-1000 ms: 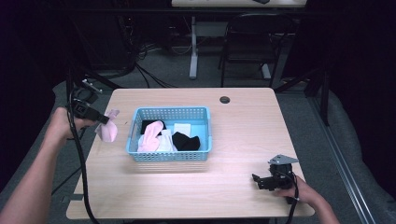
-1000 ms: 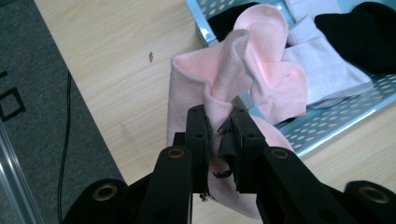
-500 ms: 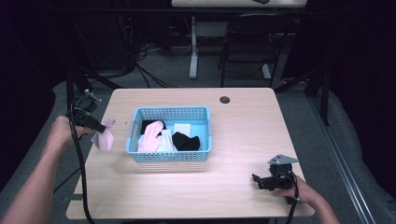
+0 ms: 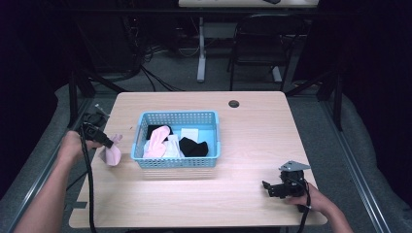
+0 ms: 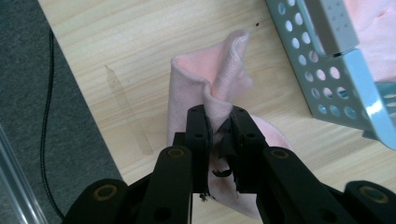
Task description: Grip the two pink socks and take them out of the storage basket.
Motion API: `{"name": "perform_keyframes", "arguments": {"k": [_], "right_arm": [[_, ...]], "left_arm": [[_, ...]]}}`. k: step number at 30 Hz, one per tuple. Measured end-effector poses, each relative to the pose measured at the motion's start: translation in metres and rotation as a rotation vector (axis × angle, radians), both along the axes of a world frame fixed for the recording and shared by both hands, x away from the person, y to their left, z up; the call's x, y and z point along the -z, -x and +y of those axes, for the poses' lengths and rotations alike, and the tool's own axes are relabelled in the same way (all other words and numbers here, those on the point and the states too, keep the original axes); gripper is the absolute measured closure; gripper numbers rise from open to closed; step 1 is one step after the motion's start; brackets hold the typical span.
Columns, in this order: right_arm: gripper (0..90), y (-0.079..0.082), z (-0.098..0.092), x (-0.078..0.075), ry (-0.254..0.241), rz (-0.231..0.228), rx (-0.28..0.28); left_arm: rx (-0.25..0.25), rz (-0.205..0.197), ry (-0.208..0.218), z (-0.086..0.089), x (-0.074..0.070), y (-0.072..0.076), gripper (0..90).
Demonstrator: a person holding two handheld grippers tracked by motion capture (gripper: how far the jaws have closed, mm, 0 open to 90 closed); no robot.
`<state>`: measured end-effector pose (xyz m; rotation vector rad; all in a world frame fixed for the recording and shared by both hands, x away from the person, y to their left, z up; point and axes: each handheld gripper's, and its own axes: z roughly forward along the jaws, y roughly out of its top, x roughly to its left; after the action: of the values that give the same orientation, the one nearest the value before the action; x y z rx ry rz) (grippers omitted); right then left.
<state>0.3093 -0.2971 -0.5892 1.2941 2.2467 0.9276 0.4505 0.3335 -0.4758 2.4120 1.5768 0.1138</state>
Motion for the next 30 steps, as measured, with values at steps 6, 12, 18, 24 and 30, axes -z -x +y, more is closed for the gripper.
{"name": "perform_keyframes", "arguments": {"k": [6,12,18,24,30], "right_arm": [[0.0,0.0,0.0,0.0,-0.004,-0.001,0.001],[0.0,0.0,0.0,0.0,0.0,-0.001,0.0],[0.0,0.0,0.0,0.0,0.0,-0.002,0.002],[0.0,0.0,0.0,0.0,0.0,0.0,0.0],[0.0,0.0,0.0,0.0,-0.001,0.0,0.0]], "left_arm": [[-0.007,0.025,0.008,-0.003,0.02,-0.003,79.5],[-0.017,0.042,0.014,-0.005,0.03,-0.005,78.9],[-0.022,0.06,0.018,-0.003,0.042,-0.004,76.1],[-0.059,0.028,0.01,0.002,0.035,-0.001,47.4],[-0.057,-0.068,0.037,0.004,0.001,0.005,26.0]]}}
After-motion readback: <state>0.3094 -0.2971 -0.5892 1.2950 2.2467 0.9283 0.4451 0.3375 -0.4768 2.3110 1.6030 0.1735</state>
